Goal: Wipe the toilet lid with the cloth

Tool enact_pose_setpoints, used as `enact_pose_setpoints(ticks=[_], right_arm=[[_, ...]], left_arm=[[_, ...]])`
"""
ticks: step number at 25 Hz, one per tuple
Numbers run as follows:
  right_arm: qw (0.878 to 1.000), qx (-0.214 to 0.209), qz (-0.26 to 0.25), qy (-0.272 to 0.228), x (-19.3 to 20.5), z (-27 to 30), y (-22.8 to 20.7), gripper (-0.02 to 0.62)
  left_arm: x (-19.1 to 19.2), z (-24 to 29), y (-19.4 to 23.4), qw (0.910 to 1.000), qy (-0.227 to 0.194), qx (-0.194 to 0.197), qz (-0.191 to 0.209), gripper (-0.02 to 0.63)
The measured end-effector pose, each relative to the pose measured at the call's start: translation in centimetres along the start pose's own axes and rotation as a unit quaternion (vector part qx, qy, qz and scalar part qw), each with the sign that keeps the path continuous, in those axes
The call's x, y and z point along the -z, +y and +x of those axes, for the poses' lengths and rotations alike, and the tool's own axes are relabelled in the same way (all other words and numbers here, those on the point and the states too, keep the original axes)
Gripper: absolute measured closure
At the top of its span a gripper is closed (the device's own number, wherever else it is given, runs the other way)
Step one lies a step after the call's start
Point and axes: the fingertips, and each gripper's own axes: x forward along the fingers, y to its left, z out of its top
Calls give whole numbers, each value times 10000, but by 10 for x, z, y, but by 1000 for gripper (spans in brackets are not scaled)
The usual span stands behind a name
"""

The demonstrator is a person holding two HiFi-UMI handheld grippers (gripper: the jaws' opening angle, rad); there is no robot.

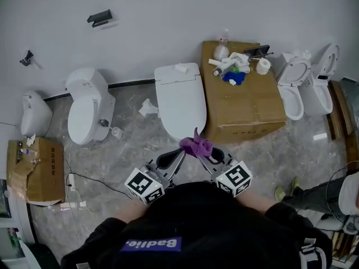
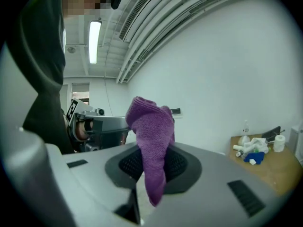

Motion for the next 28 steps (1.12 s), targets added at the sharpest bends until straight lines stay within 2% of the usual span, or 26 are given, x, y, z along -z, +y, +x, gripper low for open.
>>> enact_pose_setpoints(ticks=[6, 12, 23, 28], right_arm=[[9999, -79, -98, -33, -2, 1, 9, 520], [9998, -148, -78, 56, -1, 2, 18, 520], [9998, -134, -154, 30, 3, 3, 24, 520], [9998, -132, -155, 46, 5, 2, 26, 520]], left_arm=[[-3, -2, -11, 9998, -26, 146, 112, 589], [-3, -8, -12, 9998, -28, 129, 143, 589], [0, -15, -16, 9995, 237, 134, 163, 589], [-6, -13, -20, 9996, 14, 207, 209, 589]])
